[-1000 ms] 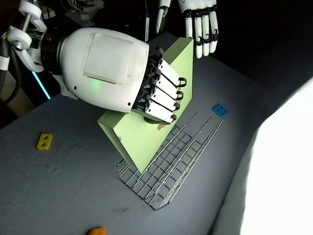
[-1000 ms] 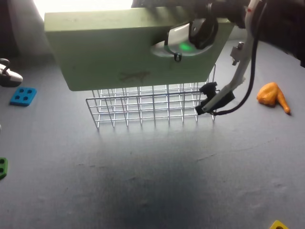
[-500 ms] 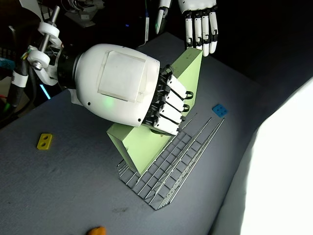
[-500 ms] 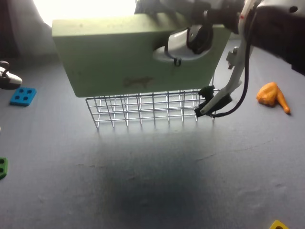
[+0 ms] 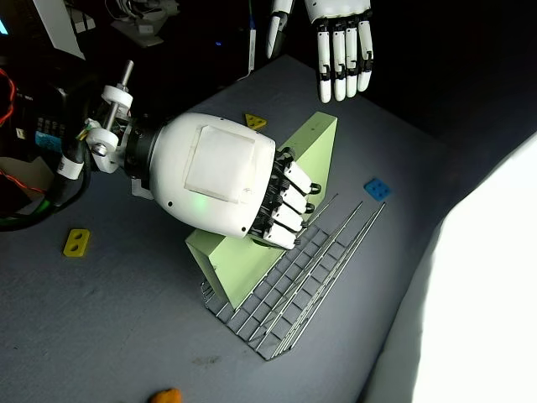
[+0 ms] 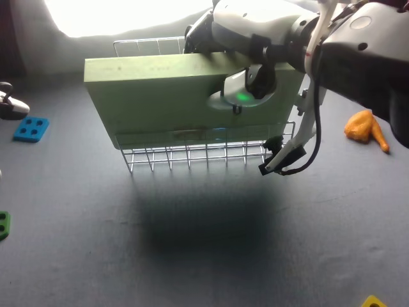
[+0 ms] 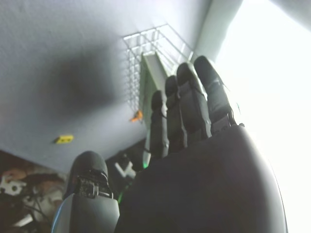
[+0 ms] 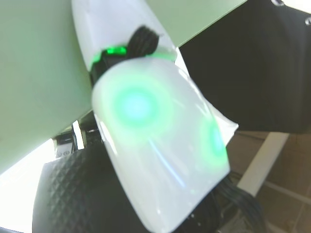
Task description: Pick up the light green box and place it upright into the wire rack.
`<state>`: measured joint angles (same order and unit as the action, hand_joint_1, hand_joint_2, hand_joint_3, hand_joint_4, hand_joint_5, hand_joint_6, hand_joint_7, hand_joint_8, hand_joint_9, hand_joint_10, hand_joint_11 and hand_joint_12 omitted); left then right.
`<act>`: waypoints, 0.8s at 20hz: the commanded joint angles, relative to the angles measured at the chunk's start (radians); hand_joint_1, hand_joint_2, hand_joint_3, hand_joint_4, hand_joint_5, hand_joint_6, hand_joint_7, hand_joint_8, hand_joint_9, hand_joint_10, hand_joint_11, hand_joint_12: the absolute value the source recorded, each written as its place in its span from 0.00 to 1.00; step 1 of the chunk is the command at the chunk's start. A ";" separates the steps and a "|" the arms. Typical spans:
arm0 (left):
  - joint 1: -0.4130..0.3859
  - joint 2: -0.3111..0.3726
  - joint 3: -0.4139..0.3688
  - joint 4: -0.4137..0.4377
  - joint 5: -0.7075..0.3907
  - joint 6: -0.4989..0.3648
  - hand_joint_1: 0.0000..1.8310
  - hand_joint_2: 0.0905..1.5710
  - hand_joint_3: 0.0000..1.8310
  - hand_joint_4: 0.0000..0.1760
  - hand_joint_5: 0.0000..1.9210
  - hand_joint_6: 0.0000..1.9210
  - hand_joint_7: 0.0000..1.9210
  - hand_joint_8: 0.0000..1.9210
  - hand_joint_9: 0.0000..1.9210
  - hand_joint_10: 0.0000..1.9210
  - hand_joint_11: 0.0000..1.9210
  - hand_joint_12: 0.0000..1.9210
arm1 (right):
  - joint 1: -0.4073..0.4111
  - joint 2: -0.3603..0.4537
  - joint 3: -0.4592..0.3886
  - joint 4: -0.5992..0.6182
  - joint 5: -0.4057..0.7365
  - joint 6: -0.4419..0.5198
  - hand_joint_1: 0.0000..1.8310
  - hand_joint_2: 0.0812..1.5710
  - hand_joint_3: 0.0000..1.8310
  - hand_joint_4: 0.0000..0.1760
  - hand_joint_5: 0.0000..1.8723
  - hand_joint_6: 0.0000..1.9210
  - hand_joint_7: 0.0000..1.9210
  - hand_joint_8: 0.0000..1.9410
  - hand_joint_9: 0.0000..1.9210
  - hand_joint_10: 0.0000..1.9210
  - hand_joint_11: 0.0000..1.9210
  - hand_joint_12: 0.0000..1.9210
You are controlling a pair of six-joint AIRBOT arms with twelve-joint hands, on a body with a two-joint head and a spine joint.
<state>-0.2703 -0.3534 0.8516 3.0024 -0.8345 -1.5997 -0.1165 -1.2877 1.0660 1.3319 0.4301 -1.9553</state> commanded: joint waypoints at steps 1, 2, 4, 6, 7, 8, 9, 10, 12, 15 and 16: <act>-0.009 -0.003 0.000 0.010 0.087 0.002 0.01 0.75 0.00 0.12 0.11 0.00 0.15 0.00 0.14 0.00 0.00 0.34 | 0.007 0.000 0.006 -0.042 0.039 0.015 0.75 0.72 0.00 0.00 0.46 0.53 0.49 0.58 0.43 0.73 0.35 0.81; -0.009 -0.003 0.000 0.010 0.087 0.002 0.01 0.75 0.00 0.12 0.11 0.00 0.15 0.00 0.14 0.00 0.00 0.34 | 0.004 -0.006 0.015 -0.042 0.036 0.020 0.75 0.72 0.00 0.00 0.46 0.53 0.49 0.58 0.43 0.73 0.35 0.81; -0.009 -0.003 -0.001 0.010 0.087 0.002 0.00 0.75 0.00 0.11 0.11 0.00 0.14 0.00 0.12 0.01 0.00 0.29 | 0.000 -0.016 0.026 -0.042 0.027 0.023 0.75 0.72 0.00 0.00 0.46 0.51 0.48 0.59 0.43 0.74 0.34 0.81; -0.009 -0.003 -0.001 0.010 0.087 0.002 0.00 0.75 0.00 0.11 0.11 0.00 0.14 0.00 0.12 0.01 0.00 0.26 | -0.003 -0.023 0.039 -0.042 0.021 0.023 0.75 0.72 0.00 0.00 0.46 0.51 0.48 0.59 0.43 0.74 0.34 0.82; -0.009 -0.003 -0.002 0.010 0.087 0.002 0.00 0.75 0.00 0.11 0.11 0.00 0.14 0.00 0.12 0.01 0.00 0.26 | -0.008 -0.030 0.053 -0.042 0.019 0.023 0.75 0.72 0.00 0.00 0.46 0.51 0.48 0.59 0.43 0.74 0.34 0.82; -0.009 -0.003 -0.002 0.010 0.087 0.002 0.00 0.75 0.00 0.11 0.11 0.00 0.14 0.00 0.12 0.00 0.00 0.26 | -0.014 -0.036 0.064 -0.042 0.017 0.023 0.75 0.72 0.00 0.00 0.46 0.51 0.48 0.59 0.43 0.74 0.34 0.82; -0.009 -0.003 -0.002 0.010 0.087 0.002 0.00 0.75 0.00 0.11 0.11 0.00 0.14 0.00 0.12 0.00 0.00 0.26 | -0.021 -0.041 0.074 -0.042 0.011 0.023 0.75 0.72 0.00 0.00 0.46 0.51 0.48 0.59 0.43 0.74 0.34 0.82; -0.009 -0.003 -0.002 0.010 0.087 0.002 0.00 0.75 0.00 0.11 0.11 0.00 0.14 0.00 0.12 0.00 0.00 0.26 | -0.026 -0.045 0.080 -0.042 0.008 0.023 0.75 0.72 0.00 0.00 0.46 0.51 0.48 0.59 0.43 0.74 0.34 0.82; -0.009 -0.003 -0.003 0.010 0.087 0.002 0.00 0.75 0.00 0.11 0.11 0.00 0.14 0.00 0.12 0.00 0.00 0.26 | -0.041 -0.055 0.100 -0.043 -0.013 0.023 0.75 0.72 0.00 0.00 0.46 0.51 0.48 0.59 0.43 0.74 0.34 0.82; -0.009 -0.003 -0.003 0.010 0.087 0.002 0.00 0.75 0.00 0.11 0.11 0.00 0.14 0.00 0.12 0.00 0.00 0.26 | -0.053 -0.067 0.125 -0.043 -0.013 0.023 0.75 0.72 0.00 0.00 0.46 0.51 0.48 0.59 0.43 0.74 0.34 0.82; -0.009 -0.003 -0.004 0.010 0.087 0.002 0.00 0.75 0.00 0.10 0.13 0.01 0.14 0.00 0.12 0.00 0.00 0.29 | -0.053 -0.068 0.129 -0.043 -0.013 0.026 0.75 0.72 0.00 0.00 0.45 0.52 0.47 0.60 0.44 0.74 0.35 0.80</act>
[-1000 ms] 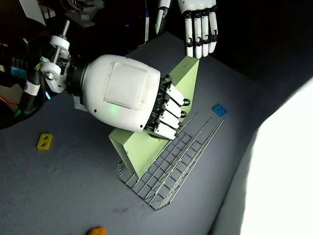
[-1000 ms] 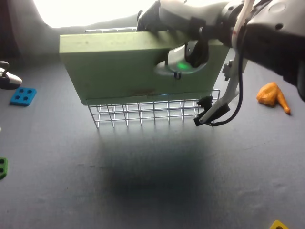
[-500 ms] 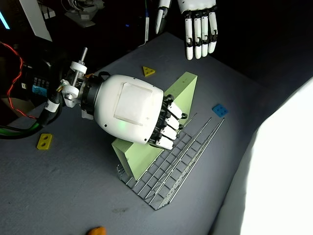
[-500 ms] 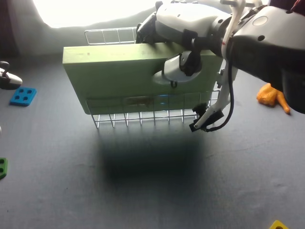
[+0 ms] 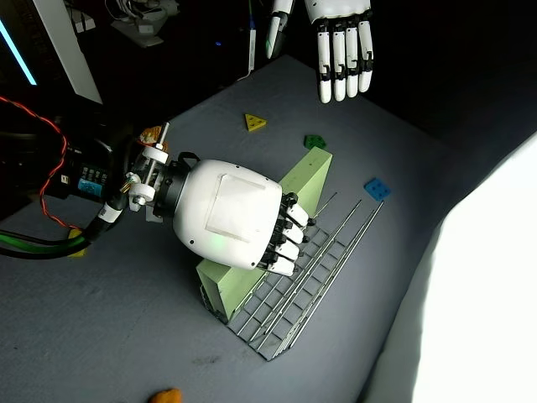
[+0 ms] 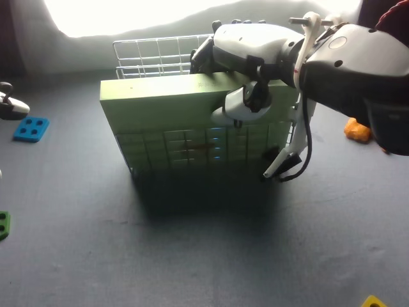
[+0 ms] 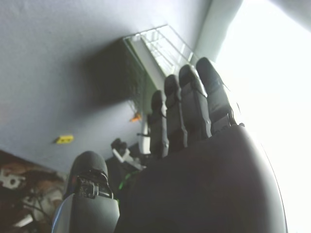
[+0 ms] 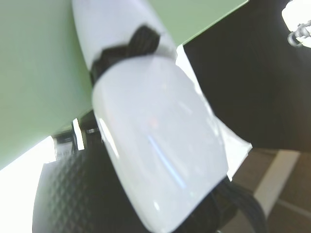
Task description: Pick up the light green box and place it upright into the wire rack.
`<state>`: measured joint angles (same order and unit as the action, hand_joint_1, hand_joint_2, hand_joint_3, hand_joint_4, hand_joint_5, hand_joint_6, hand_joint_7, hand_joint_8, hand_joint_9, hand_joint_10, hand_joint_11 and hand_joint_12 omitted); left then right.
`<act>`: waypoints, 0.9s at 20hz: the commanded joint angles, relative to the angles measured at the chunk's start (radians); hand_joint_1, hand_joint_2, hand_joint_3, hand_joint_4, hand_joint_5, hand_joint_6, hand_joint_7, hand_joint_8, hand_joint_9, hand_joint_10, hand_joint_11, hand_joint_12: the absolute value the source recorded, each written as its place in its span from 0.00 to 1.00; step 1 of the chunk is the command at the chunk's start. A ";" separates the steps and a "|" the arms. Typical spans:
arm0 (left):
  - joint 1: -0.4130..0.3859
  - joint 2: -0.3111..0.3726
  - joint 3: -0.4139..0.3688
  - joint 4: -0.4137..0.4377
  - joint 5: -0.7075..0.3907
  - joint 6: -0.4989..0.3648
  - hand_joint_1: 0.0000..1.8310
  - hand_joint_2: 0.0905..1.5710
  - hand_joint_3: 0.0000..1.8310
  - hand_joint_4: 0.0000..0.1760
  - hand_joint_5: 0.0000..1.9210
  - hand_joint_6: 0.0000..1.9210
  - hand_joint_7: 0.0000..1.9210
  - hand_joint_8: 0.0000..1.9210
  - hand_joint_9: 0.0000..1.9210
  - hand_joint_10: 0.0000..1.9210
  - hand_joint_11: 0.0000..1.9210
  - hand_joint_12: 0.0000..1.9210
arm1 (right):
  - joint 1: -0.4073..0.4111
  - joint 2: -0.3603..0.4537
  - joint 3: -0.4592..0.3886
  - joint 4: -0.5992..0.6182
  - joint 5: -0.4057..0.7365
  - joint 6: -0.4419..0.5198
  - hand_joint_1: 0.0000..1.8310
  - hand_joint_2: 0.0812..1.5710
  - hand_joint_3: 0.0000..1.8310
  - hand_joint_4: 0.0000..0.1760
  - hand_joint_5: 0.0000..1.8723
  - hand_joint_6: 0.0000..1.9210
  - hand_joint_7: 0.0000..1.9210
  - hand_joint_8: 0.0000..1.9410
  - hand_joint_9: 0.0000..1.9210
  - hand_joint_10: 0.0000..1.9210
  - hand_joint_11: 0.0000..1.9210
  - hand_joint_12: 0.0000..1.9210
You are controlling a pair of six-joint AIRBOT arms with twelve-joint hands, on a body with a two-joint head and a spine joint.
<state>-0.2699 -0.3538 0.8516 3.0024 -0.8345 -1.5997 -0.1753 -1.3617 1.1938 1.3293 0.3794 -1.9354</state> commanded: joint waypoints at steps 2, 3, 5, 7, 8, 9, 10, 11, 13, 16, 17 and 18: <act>-0.009 -0.003 -0.004 0.010 0.087 0.002 0.00 0.75 0.00 0.11 0.12 0.00 0.13 0.00 0.11 0.00 0.00 0.28 | 0.005 0.005 0.004 -0.040 0.038 0.017 0.75 0.72 0.00 0.00 0.45 0.52 0.47 0.60 0.44 0.74 0.34 0.80; -0.009 -0.003 -0.004 0.010 0.087 0.002 0.00 0.75 0.00 0.11 0.12 0.00 0.13 0.00 0.11 0.00 0.00 0.27 | 0.005 0.005 0.004 -0.040 0.038 0.017 0.75 0.72 0.00 0.00 0.45 0.52 0.47 0.60 0.44 0.74 0.34 0.79; -0.009 -0.003 -0.004 0.010 0.087 0.002 0.00 0.75 0.00 0.11 0.12 0.00 0.13 0.00 0.11 0.00 0.00 0.27 | 0.005 0.004 0.004 -0.040 0.036 0.021 0.75 0.72 0.00 0.00 0.45 0.52 0.47 0.60 0.44 0.74 0.34 0.79; -0.009 -0.003 -0.004 0.010 0.087 0.002 0.00 0.76 0.00 0.09 0.12 0.00 0.12 0.00 0.11 0.00 0.00 0.26 | 0.005 0.003 0.004 -0.040 0.034 0.025 0.74 0.74 0.00 0.00 0.44 0.52 0.43 0.68 0.39 0.80 0.32 0.83; -0.009 -0.003 -0.004 0.010 0.087 0.002 0.00 0.76 0.00 0.09 0.13 0.00 0.12 0.00 0.10 0.00 0.00 0.26 | 0.006 0.003 0.004 -0.040 0.033 0.028 0.74 0.75 0.00 0.00 0.46 0.50 0.41 0.70 0.39 0.81 0.32 0.83; -0.008 -0.003 -0.004 0.010 0.087 0.002 0.02 0.76 0.00 0.06 0.13 0.00 0.11 0.00 0.11 0.00 0.00 0.29 | 0.007 0.003 0.004 -0.040 0.030 0.031 0.74 0.75 0.00 0.00 0.46 0.54 0.37 0.69 0.39 0.82 0.34 0.83; -0.008 -0.003 -0.004 0.010 0.087 0.002 0.01 0.76 0.00 0.00 0.14 0.00 0.13 0.00 0.12 0.00 0.00 0.28 | 0.009 0.003 0.004 -0.040 0.028 0.034 0.73 0.76 0.00 0.00 0.45 0.55 0.35 0.74 0.38 0.83 0.34 0.83; -0.007 -0.003 -0.004 0.010 0.087 0.002 0.00 0.76 0.00 0.00 0.14 0.00 0.13 0.00 0.11 0.00 0.00 0.27 | 0.011 0.004 0.004 -0.040 0.027 0.035 0.73 0.77 0.00 0.00 0.43 0.57 0.35 0.75 0.38 0.82 0.33 0.83; -0.006 -0.003 -0.004 0.010 0.087 0.002 0.07 0.79 0.01 0.00 0.14 0.00 0.14 0.00 0.11 0.00 0.00 0.27 | 0.016 0.006 0.002 -0.040 0.027 0.035 0.73 0.76 0.00 0.00 0.44 0.56 0.40 0.70 0.34 0.86 0.28 0.91; -0.006 -0.003 -0.004 0.010 0.087 0.002 0.08 0.79 0.00 0.00 0.14 0.00 0.14 0.00 0.11 0.00 0.00 0.27 | 0.021 0.010 -0.005 -0.040 0.025 0.037 0.73 0.77 0.00 0.00 0.44 0.56 0.40 0.71 0.33 0.87 0.28 0.91; -0.005 -0.003 -0.004 0.010 0.087 0.002 0.08 0.79 0.00 0.00 0.14 0.00 0.14 0.00 0.11 0.00 0.00 0.27 | 0.022 0.011 -0.007 -0.040 0.024 0.037 0.73 0.77 0.00 0.00 0.44 0.56 0.40 0.71 0.33 0.87 0.28 0.91; -0.005 -0.003 -0.004 0.010 0.087 0.002 0.07 0.79 0.00 0.00 0.13 0.00 0.13 0.00 0.11 0.00 0.00 0.27 | 0.023 0.012 -0.010 -0.040 0.024 0.037 0.73 0.77 0.00 0.00 0.44 0.55 0.39 0.71 0.33 0.88 0.28 0.93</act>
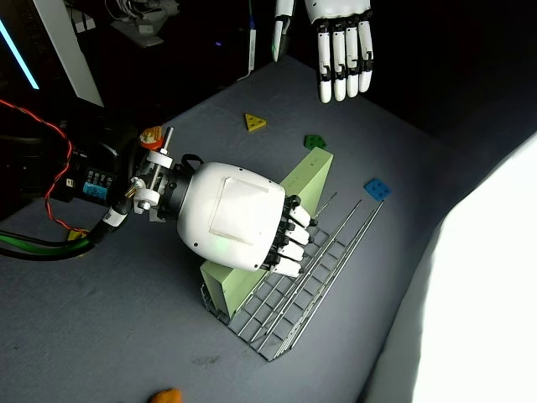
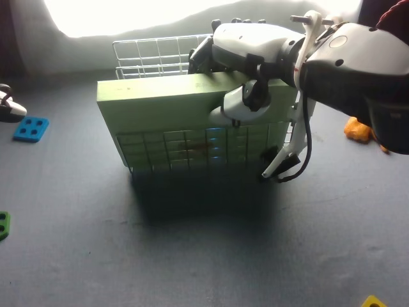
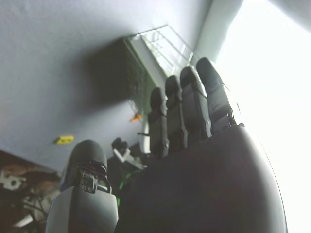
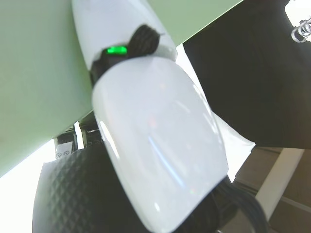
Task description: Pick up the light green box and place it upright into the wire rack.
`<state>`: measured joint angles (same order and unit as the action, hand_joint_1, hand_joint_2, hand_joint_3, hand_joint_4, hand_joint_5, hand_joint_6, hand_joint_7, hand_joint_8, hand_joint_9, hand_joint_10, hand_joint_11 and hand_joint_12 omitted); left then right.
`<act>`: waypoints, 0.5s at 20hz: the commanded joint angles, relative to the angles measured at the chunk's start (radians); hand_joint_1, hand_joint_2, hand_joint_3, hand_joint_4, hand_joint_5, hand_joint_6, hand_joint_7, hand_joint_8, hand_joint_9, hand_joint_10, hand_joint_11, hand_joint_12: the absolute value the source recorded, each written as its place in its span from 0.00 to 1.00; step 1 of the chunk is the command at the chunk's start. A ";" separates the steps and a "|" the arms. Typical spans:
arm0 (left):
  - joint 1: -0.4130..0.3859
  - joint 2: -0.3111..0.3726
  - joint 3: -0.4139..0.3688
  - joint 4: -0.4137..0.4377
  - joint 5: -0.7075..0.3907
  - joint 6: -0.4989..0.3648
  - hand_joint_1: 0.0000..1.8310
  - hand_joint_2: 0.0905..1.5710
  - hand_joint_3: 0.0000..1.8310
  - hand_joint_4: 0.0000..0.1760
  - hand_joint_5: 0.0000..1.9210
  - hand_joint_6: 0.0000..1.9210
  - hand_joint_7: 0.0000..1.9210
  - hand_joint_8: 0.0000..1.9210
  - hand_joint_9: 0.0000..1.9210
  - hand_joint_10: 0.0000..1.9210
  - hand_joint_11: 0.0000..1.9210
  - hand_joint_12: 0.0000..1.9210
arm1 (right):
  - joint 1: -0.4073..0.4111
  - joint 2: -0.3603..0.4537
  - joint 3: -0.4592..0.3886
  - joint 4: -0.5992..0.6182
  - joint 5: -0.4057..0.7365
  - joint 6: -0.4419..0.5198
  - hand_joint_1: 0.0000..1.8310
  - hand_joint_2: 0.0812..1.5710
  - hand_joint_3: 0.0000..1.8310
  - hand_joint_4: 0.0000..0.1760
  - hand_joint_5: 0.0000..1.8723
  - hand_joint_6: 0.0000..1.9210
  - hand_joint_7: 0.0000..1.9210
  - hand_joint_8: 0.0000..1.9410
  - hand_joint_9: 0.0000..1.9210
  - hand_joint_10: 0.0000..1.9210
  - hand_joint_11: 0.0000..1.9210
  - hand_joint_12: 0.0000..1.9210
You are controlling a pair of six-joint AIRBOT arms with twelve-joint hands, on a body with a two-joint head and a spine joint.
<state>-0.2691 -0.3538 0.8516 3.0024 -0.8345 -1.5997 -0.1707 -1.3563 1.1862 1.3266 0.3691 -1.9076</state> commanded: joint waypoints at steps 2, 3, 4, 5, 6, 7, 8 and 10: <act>-0.006 -0.003 -0.005 0.010 0.087 0.002 0.05 0.79 0.00 0.00 0.12 0.00 0.12 0.00 0.11 0.00 0.00 0.26 | 0.024 0.012 -0.010 -0.037 0.034 0.009 0.73 0.77 0.00 0.00 0.45 0.54 0.39 0.71 0.34 0.87 0.29 0.92; -0.006 -0.003 -0.005 0.010 0.087 0.002 0.12 0.75 0.00 0.00 0.15 0.01 0.16 0.01 0.13 0.01 0.00 0.32 | 0.026 0.014 -0.014 -0.037 0.034 0.009 0.74 0.75 0.00 0.00 0.42 0.59 0.43 0.63 0.39 0.82 0.31 0.89; -0.005 -0.003 -0.005 0.010 0.087 0.002 0.12 0.74 0.00 0.00 0.16 0.01 0.16 0.00 0.13 0.00 0.00 0.32 | 0.028 0.018 -0.019 -0.037 0.034 0.009 0.74 0.74 0.00 0.00 0.42 0.58 0.45 0.62 0.40 0.79 0.33 0.87; -0.005 -0.003 -0.005 0.010 0.087 0.002 0.13 0.74 0.00 0.00 0.16 0.00 0.16 0.00 0.13 0.00 0.00 0.32 | 0.029 0.020 -0.021 -0.037 0.034 0.009 0.74 0.74 0.00 0.00 0.43 0.57 0.45 0.62 0.41 0.79 0.33 0.87; -0.004 -0.003 -0.005 0.010 0.087 0.002 0.10 0.75 0.00 0.00 0.14 0.00 0.14 0.00 0.11 0.00 0.00 0.28 | 0.028 0.022 -0.022 -0.037 0.034 0.009 0.74 0.74 0.00 0.00 0.43 0.57 0.45 0.63 0.40 0.79 0.33 0.86; -0.003 -0.003 -0.005 0.010 0.087 0.002 0.10 0.74 0.00 0.00 0.16 0.00 0.16 0.00 0.13 0.01 0.00 0.27 | 0.028 0.024 -0.022 -0.037 0.034 0.009 0.65 0.77 0.01 0.00 0.37 0.71 0.42 0.66 0.32 0.67 0.22 0.90; -0.003 -0.003 -0.005 0.010 0.087 0.002 0.09 0.74 0.00 0.00 0.16 0.00 0.16 0.00 0.13 0.00 0.00 0.25 | 0.028 0.025 -0.022 -0.037 0.034 0.009 0.61 0.78 0.00 0.00 0.38 0.71 0.35 0.46 0.30 0.60 0.16 0.91; -0.003 -0.003 -0.005 0.010 0.087 0.002 0.09 0.74 0.00 0.00 0.15 0.00 0.16 0.00 0.13 0.00 0.00 0.23 | 0.028 0.027 -0.022 -0.037 0.034 0.009 0.60 0.72 0.00 0.00 0.27 0.34 0.33 0.26 0.26 0.52 0.11 0.88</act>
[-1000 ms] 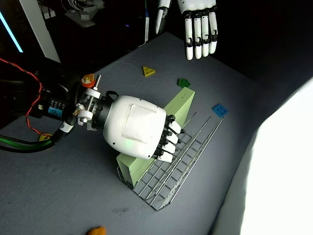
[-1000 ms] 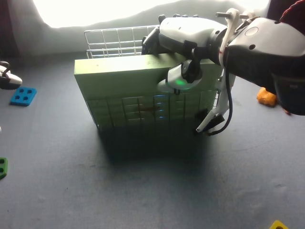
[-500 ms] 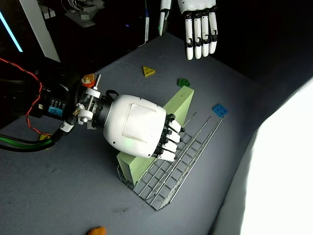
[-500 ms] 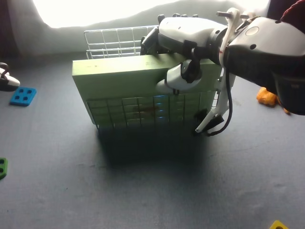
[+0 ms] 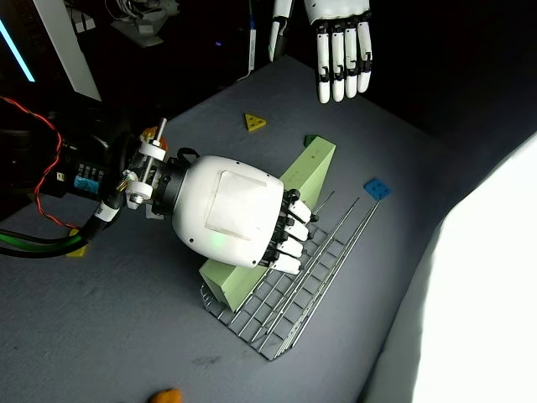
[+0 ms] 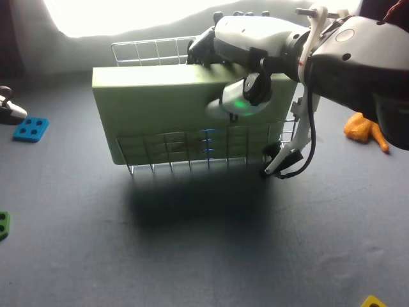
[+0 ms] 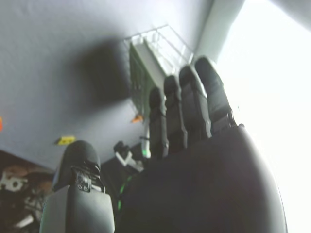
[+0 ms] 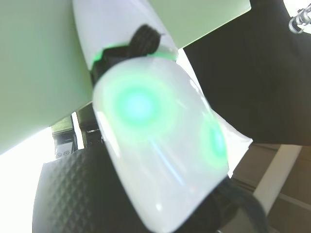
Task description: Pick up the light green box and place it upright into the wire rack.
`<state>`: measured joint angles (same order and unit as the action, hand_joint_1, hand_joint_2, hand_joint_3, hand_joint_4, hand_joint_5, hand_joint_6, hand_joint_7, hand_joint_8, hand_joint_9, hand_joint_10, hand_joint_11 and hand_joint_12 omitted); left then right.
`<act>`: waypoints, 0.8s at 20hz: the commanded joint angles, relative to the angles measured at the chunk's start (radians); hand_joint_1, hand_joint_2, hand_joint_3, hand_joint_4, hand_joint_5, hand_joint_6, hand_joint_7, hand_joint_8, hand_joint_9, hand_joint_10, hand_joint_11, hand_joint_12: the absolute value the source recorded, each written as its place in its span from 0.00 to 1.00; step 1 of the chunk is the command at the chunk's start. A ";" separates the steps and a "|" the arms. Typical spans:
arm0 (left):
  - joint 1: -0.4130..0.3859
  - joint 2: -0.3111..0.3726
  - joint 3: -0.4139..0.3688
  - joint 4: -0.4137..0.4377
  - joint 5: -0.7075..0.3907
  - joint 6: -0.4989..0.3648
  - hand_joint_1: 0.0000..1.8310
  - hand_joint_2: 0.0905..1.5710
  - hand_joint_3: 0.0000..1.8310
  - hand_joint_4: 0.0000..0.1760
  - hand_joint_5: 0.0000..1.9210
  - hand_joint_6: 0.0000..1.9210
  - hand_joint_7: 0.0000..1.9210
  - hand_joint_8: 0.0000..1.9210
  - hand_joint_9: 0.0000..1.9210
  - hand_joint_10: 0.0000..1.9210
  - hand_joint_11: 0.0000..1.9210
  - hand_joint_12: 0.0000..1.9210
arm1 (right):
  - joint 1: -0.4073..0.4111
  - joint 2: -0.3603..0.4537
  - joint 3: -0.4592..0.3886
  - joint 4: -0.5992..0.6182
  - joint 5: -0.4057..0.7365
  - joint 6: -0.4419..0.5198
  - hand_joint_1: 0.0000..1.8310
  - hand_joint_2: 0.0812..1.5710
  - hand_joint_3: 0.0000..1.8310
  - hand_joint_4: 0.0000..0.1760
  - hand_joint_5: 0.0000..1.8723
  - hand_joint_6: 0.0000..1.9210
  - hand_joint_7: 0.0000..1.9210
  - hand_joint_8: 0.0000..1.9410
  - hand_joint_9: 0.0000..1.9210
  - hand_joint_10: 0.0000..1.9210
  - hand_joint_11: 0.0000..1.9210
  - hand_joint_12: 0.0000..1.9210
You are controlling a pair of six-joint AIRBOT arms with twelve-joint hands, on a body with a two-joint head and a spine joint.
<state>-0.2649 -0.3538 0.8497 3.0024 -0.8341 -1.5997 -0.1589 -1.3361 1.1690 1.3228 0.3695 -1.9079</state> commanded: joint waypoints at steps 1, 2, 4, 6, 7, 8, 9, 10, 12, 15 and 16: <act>-0.007 -0.003 -0.003 0.010 0.087 0.002 0.07 0.75 0.00 0.00 0.15 0.00 0.16 0.00 0.12 0.00 0.00 0.23 | 0.015 0.007 -0.005 -0.033 0.034 0.009 0.59 0.71 0.00 0.00 0.27 0.28 0.33 0.20 0.25 0.50 0.09 0.86; -0.007 -0.003 -0.003 0.010 0.087 0.002 0.08 0.75 0.00 0.00 0.15 0.00 0.16 0.00 0.13 0.00 0.00 0.24 | 0.015 0.006 -0.005 -0.033 0.034 0.009 0.57 0.71 0.00 0.00 0.27 0.23 0.34 0.15 0.24 0.47 0.08 0.84; -0.007 -0.003 -0.004 0.010 0.087 0.002 0.08 0.75 0.00 0.00 0.15 0.00 0.16 0.00 0.13 0.00 0.00 0.25 | 0.014 0.005 -0.005 -0.033 0.034 0.009 0.56 0.70 0.00 0.00 0.29 0.16 0.35 0.08 0.24 0.45 0.08 0.83; -0.007 -0.003 -0.004 0.010 0.087 0.002 0.10 0.75 0.00 0.00 0.15 0.00 0.17 0.00 0.13 0.00 0.00 0.27 | 0.017 0.006 -0.006 -0.033 0.034 0.009 0.56 0.67 0.00 0.00 0.27 0.09 0.34 0.03 0.23 0.40 0.07 0.79; -0.007 -0.003 -0.004 0.010 0.087 0.002 0.10 0.75 0.00 0.00 0.15 0.00 0.17 0.00 0.14 0.00 0.00 0.27 | 0.020 0.007 -0.006 -0.033 0.031 0.009 0.56 0.66 0.00 0.00 0.28 0.07 0.34 0.02 0.24 0.39 0.08 0.78; -0.007 -0.003 -0.004 0.010 0.087 0.002 0.10 0.75 0.00 0.00 0.15 0.00 0.17 0.00 0.14 0.00 0.00 0.27 | 0.025 0.010 -0.007 -0.033 0.028 0.009 0.57 0.66 0.00 0.00 0.29 0.06 0.35 0.02 0.24 0.38 0.07 0.79; -0.007 -0.003 -0.004 0.010 0.087 0.002 0.10 0.75 0.00 0.00 0.15 0.00 0.17 0.00 0.14 0.00 0.00 0.27 | 0.035 0.020 -0.011 -0.033 0.026 0.009 0.57 0.66 0.00 0.00 0.29 0.06 0.35 0.02 0.23 0.38 0.07 0.79; -0.006 -0.003 -0.004 0.010 0.087 0.002 0.08 0.76 0.00 0.00 0.12 0.00 0.14 0.00 0.11 0.00 0.00 0.23 | 0.045 0.029 -0.015 -0.032 0.020 0.009 0.56 0.67 0.00 0.00 0.28 0.05 0.34 0.01 0.21 0.41 0.05 0.81; -0.006 -0.003 -0.004 0.010 0.087 0.002 0.08 0.76 0.00 0.00 0.10 0.00 0.13 0.00 0.10 0.00 0.00 0.22 | 0.065 0.056 -0.032 -0.032 0.013 0.009 0.54 0.68 0.00 0.00 0.27 0.04 0.33 0.00 0.19 0.42 0.03 0.83; -0.006 -0.003 -0.004 0.010 0.087 0.002 0.08 0.76 0.00 0.00 0.11 0.00 0.13 0.00 0.10 0.00 0.00 0.21 | 0.093 0.108 -0.078 -0.080 0.018 -0.015 0.55 0.68 0.00 0.00 0.28 0.04 0.34 0.01 0.19 0.44 0.03 0.84; -0.006 -0.003 -0.004 0.010 0.087 0.002 0.09 0.76 0.00 0.00 0.11 0.00 0.13 0.00 0.10 0.00 0.00 0.21 | 0.096 0.141 -0.113 -0.163 0.049 -0.005 0.56 0.68 0.00 0.00 0.28 0.04 0.33 0.00 0.19 0.44 0.03 0.83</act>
<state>-0.2611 -0.3538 0.8494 3.0024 -0.8345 -1.5997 -0.0830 -1.1923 1.0485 1.1831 0.3664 -1.9221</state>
